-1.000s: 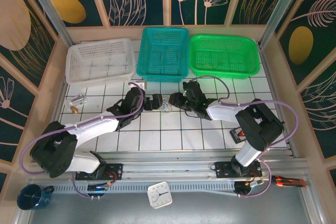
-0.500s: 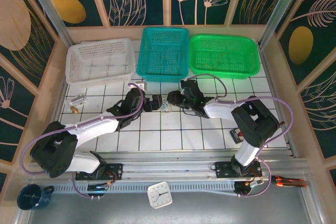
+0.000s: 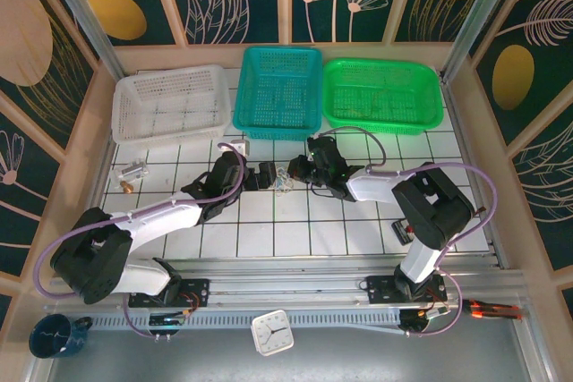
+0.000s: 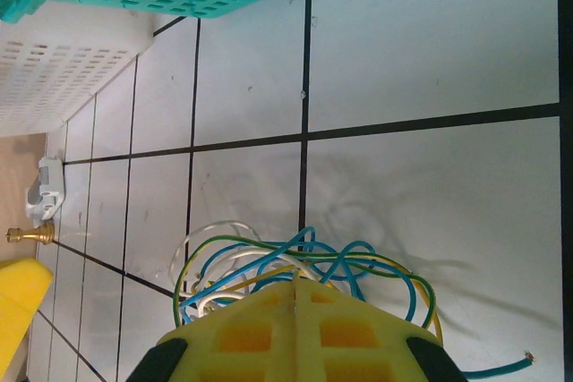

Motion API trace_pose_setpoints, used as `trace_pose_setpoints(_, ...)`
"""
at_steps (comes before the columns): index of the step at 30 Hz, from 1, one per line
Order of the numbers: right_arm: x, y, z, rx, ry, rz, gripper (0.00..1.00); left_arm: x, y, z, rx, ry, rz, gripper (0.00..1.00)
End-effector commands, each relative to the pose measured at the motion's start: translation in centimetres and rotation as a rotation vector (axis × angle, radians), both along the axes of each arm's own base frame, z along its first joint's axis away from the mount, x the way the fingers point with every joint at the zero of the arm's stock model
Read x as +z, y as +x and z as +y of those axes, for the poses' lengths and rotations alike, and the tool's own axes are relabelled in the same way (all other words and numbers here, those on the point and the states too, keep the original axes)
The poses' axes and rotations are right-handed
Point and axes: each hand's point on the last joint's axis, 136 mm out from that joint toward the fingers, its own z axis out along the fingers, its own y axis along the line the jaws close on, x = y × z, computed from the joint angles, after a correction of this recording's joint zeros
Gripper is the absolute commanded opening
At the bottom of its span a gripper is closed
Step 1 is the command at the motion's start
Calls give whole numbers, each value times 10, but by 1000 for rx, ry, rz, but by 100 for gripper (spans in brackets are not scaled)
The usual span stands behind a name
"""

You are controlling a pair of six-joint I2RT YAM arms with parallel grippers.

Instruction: Untangle the cables

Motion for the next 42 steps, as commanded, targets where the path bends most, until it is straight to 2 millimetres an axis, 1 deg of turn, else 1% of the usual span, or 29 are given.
trace_pose_setpoints(1,39,2,5,22,46,-87,0,7,1,-2,-5,-18,-31,99)
trace_pose_setpoints(7,69,-7,-3,33,60,-142,0,5,2,-2,-6,-8,-32,99)
trace_pose_setpoints(13,92,-15,-10,31,85,-180,0,3,1,0,-4,-1,-32,99)
trace_pose_setpoints(16,104,-18,-11,39,96,-201,0,3,0,0,-11,4,-40,99)
trace_pose_setpoints(18,108,-20,-10,48,94,-210,0,4,0,-3,-33,1,-54,99)
trace_pose_setpoints(23,109,-25,-8,71,85,-211,0,13,-4,-18,-134,-36,-121,99)
trace_pose_setpoints(28,103,-31,-5,91,73,-204,0,18,-7,-27,-199,-54,-169,99)
trace_pose_setpoints(34,97,-38,-1,112,61,-192,0,14,-7,-36,-247,-62,-177,99)
trace_pose_setpoints(42,98,-44,4,132,63,-190,0,8,-8,-50,-315,-83,-177,99)
